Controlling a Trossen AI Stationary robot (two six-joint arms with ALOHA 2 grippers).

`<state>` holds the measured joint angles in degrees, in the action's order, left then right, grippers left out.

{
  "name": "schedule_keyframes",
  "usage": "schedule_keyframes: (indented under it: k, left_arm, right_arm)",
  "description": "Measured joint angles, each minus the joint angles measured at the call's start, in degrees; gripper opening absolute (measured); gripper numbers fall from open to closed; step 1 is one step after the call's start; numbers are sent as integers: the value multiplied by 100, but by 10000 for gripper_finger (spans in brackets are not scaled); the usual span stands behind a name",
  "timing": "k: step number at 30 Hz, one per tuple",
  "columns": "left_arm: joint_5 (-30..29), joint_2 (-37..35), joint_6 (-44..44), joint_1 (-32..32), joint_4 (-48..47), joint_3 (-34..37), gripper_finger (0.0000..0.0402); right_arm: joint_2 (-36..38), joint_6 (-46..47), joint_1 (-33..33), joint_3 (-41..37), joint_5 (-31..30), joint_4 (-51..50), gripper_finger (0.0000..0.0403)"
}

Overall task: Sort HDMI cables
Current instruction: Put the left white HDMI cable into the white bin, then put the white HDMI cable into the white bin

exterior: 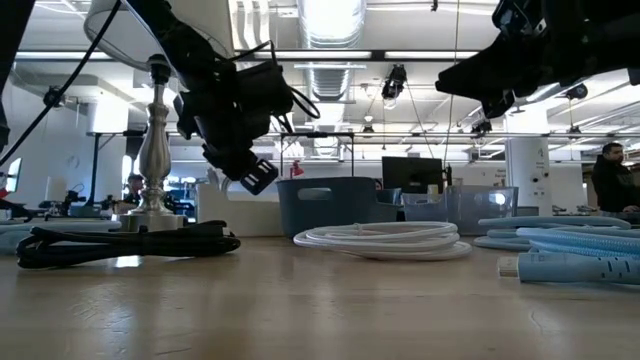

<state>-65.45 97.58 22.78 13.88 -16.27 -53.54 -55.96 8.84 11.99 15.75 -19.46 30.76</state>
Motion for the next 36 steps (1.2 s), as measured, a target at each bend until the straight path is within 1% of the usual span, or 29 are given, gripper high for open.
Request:
schedule_keyframes:
  k: [3,8,14,18,22,27,30,33,36]
  left_arm:
    - [4,0,27,1,-1,0,67]
    - [22,0,38,1,-2,0,108]
    - [16,0,178,-13,-2,-2,148]
    - [13,0,57,-116,0,-115,158]
    - [49,0,-94,-280,-2,-369,157]
    - [545,-2,-549,-578,0,-787,156]
    - [926,-6,-668,-821,-1,-1058,155]
    - [1415,-9,-791,-1084,0,-1327,153]
    - [2067,-9,-1008,-1378,2,-1580,154]
  right_arm:
    - [2,0,0,0,0,-3,78]
    - [2,-1,0,0,0,1,72]
    - [2,-95,0,0,0,1,78]
    - [2,-429,0,0,-2,4,82]
    - [7,-732,0,0,-4,25,78]
    - [7,-1313,0,19,-4,201,70]
    - [7,-1394,0,107,-7,204,68]
    - [7,-1402,0,187,-7,200,68]
    - [7,-1403,0,257,-7,205,68]
